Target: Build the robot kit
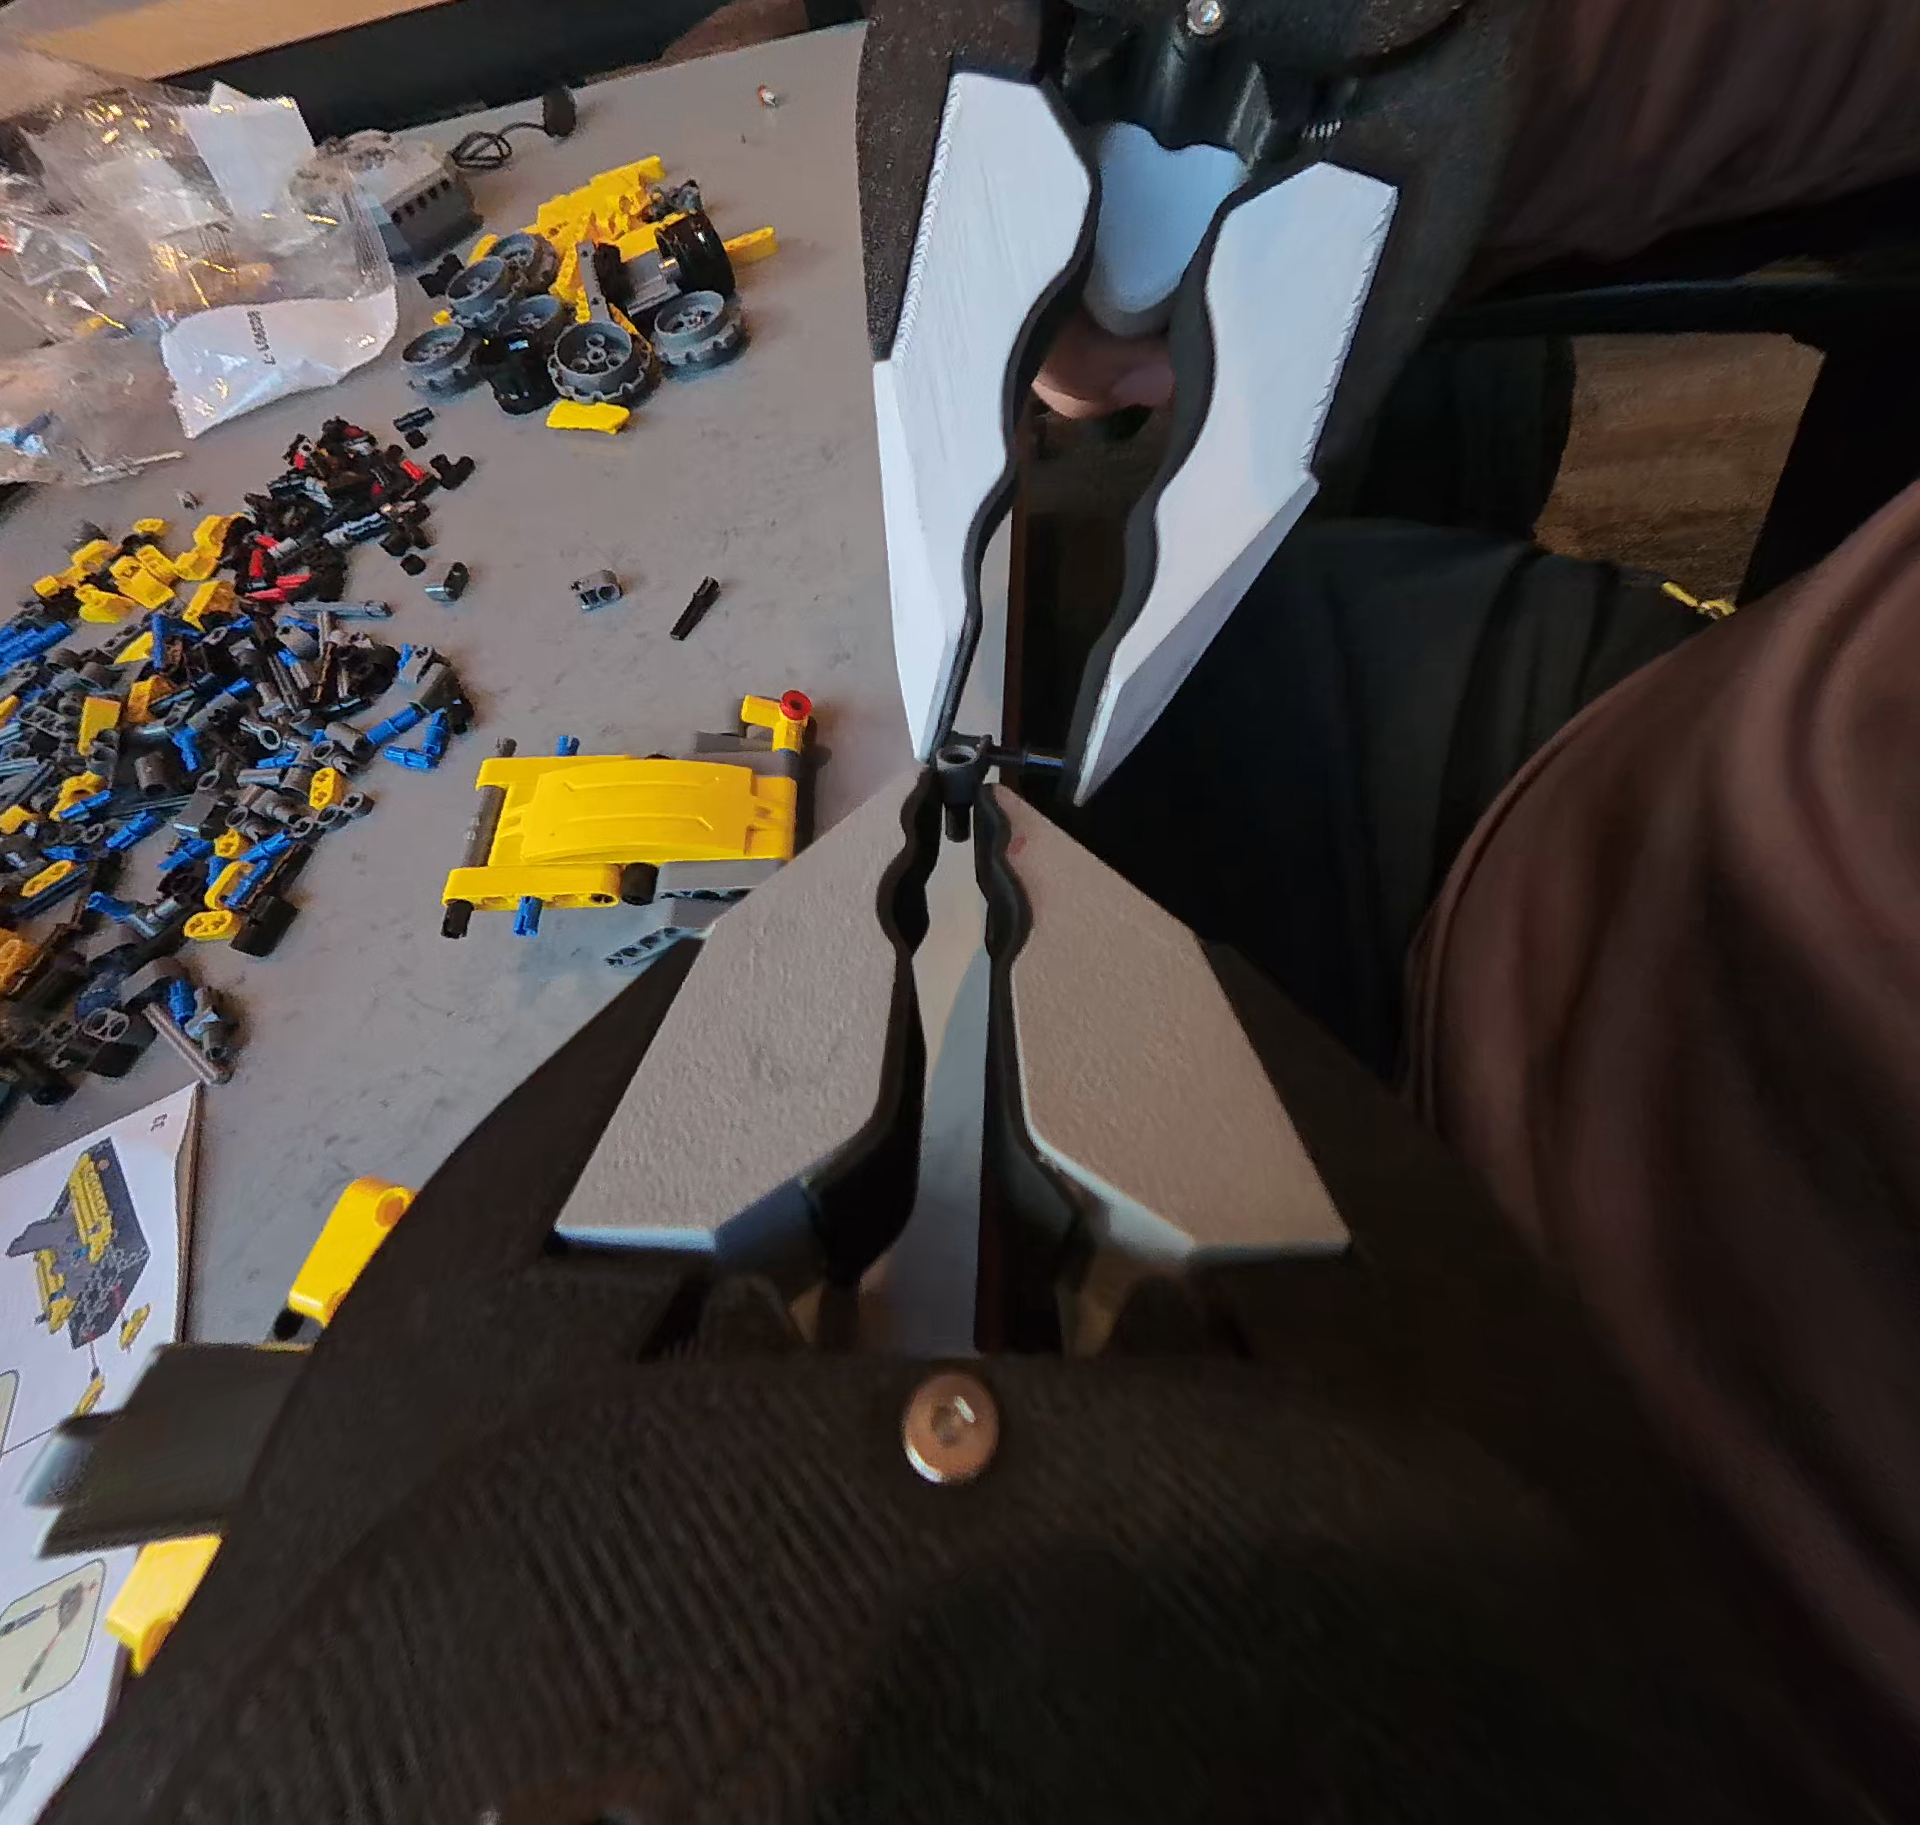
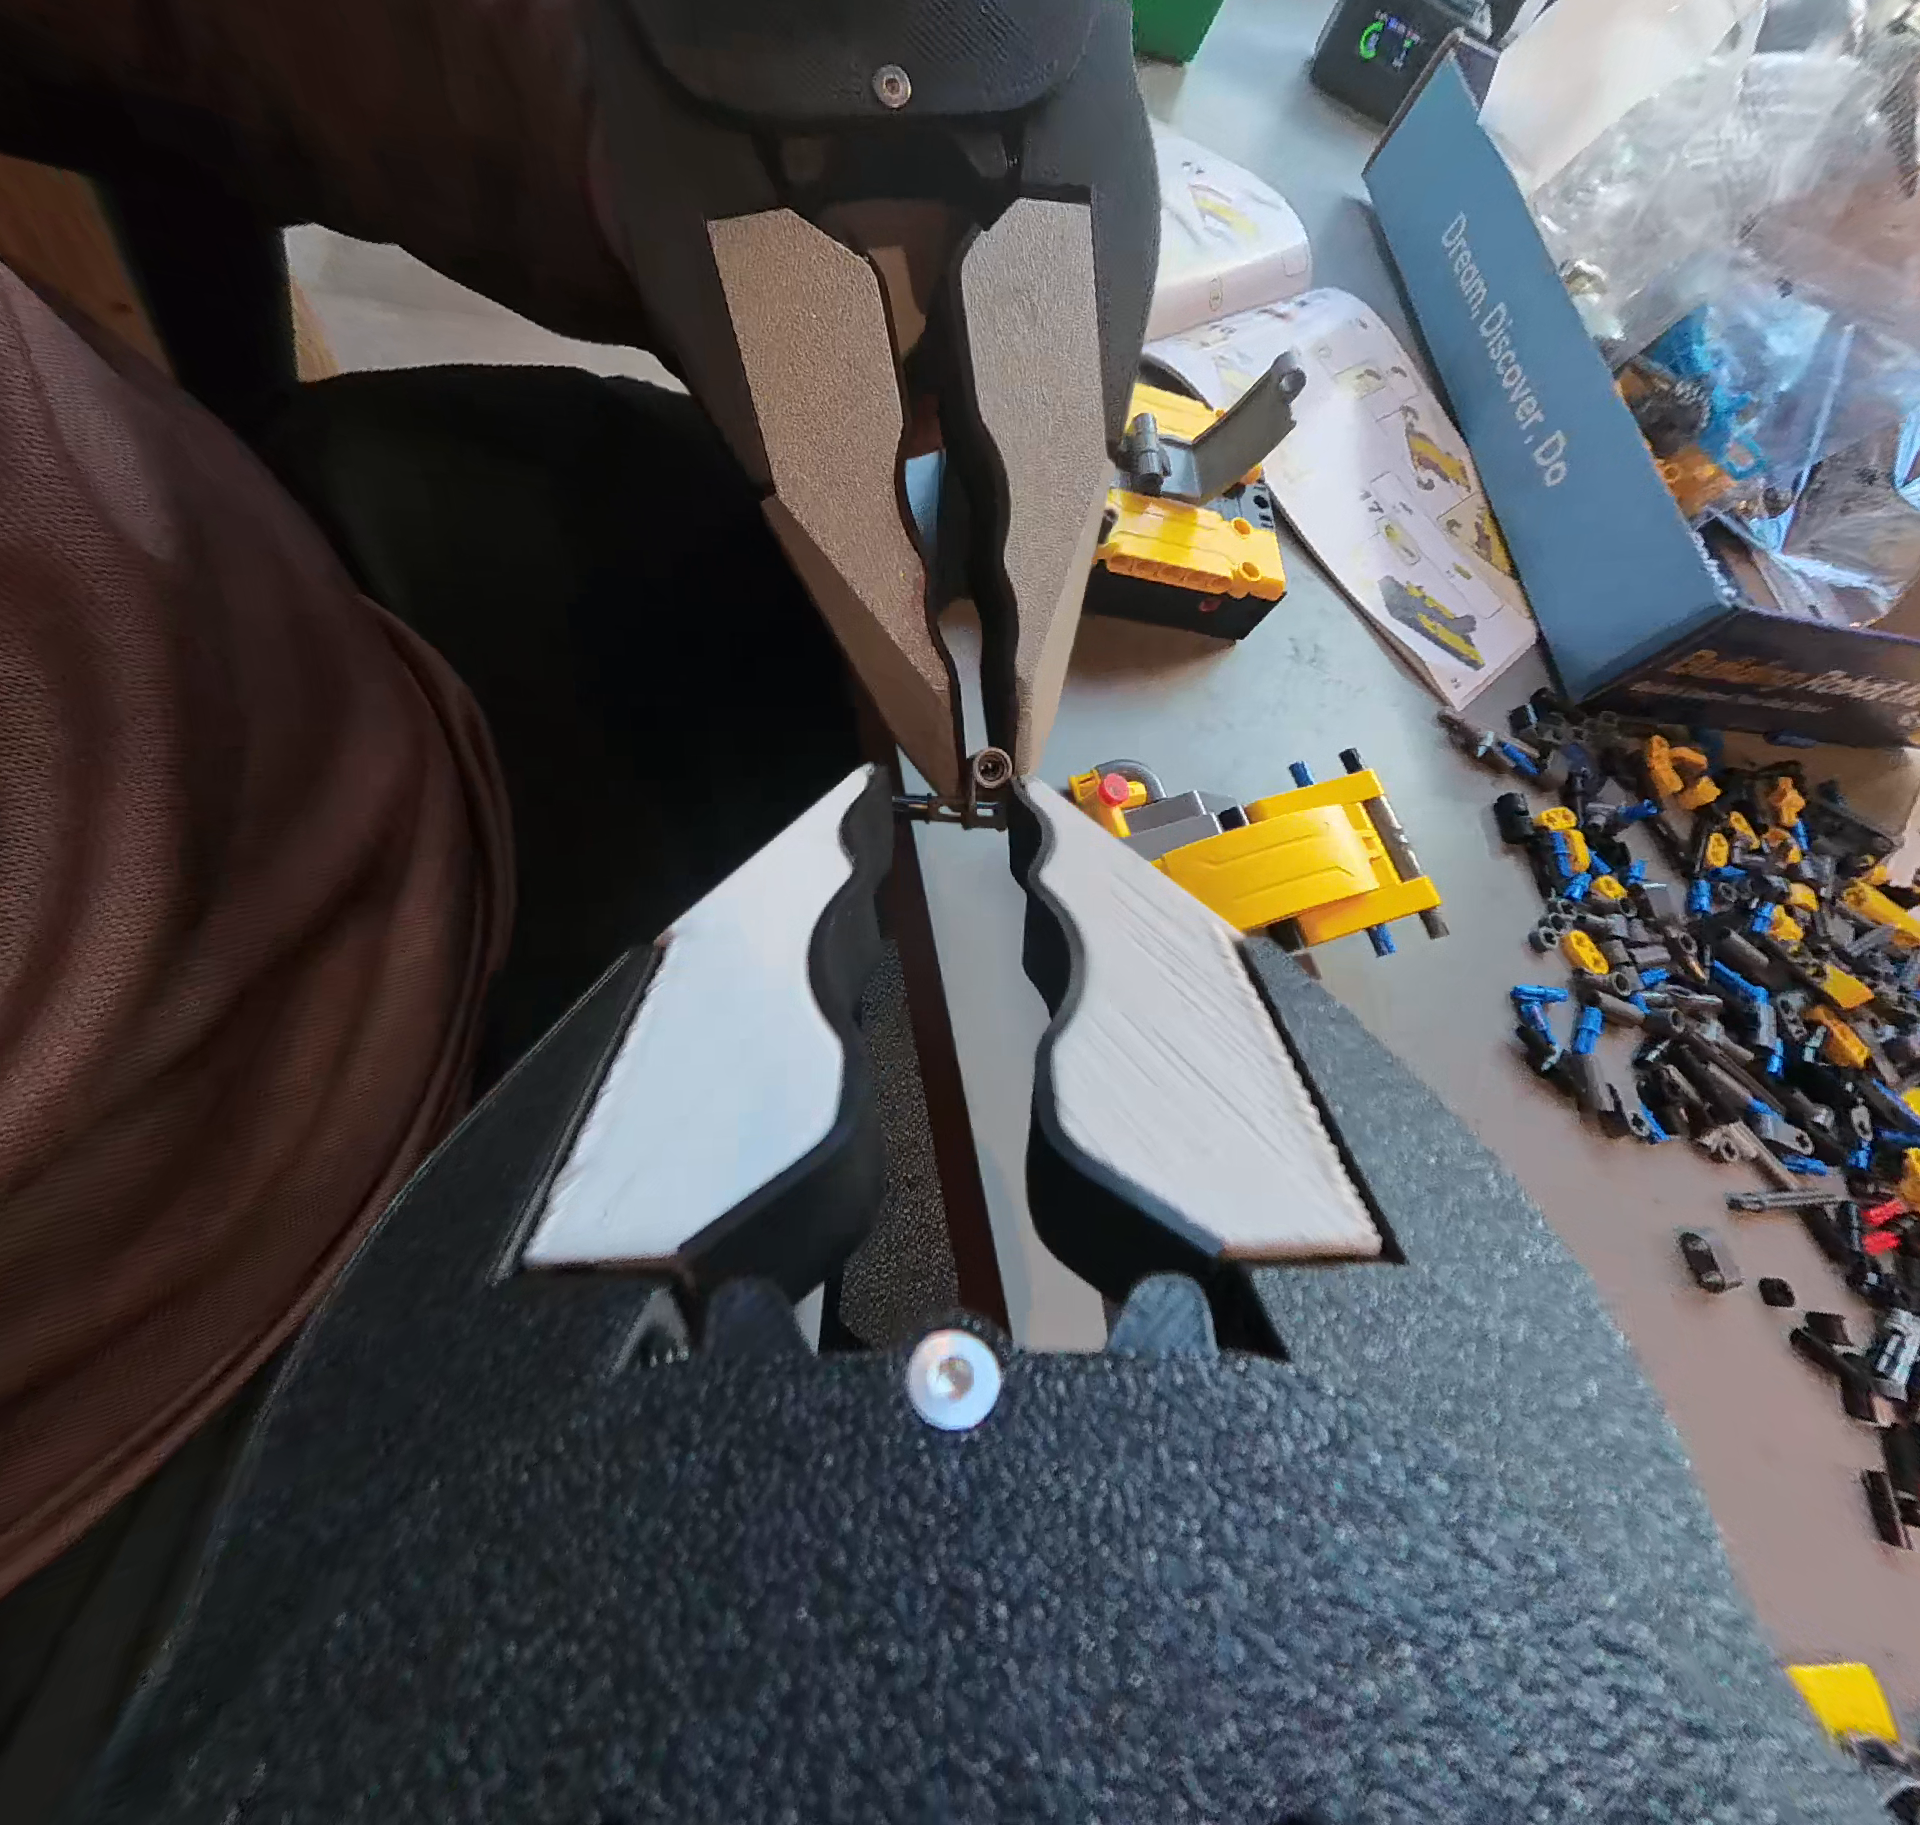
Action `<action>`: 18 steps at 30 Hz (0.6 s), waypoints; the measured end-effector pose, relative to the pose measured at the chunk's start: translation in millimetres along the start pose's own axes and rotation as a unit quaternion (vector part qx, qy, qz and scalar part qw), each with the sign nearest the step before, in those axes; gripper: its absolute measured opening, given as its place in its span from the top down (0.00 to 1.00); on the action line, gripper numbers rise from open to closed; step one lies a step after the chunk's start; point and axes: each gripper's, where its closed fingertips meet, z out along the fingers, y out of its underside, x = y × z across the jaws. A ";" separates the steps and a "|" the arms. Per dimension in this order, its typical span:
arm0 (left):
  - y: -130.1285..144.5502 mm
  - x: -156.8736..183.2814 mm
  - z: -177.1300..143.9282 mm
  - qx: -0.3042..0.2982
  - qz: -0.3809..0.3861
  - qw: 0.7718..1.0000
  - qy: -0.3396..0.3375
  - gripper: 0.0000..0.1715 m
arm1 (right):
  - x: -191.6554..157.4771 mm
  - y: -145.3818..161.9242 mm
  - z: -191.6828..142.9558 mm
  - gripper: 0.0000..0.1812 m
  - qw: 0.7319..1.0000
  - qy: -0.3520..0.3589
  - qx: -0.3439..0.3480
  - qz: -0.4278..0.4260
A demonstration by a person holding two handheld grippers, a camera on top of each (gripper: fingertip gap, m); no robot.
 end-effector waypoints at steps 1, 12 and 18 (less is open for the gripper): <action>1.4 0.5 0.4 -0.001 0.001 1.000 0.001 0.98 | -0.5 0.8 1.0 0.90 1.000 0.002 -0.001 -0.002; 1.4 9.0 -7.2 0.027 -0.028 0.998 0.049 0.98 | -9.3 -5.8 1.5 0.91 0.999 -0.033 0.037 0.021; -8.9 5.1 -13.0 0.050 -0.013 0.998 0.046 0.98 | -0.4 -15.0 -4.8 0.86 0.996 -0.025 0.072 0.051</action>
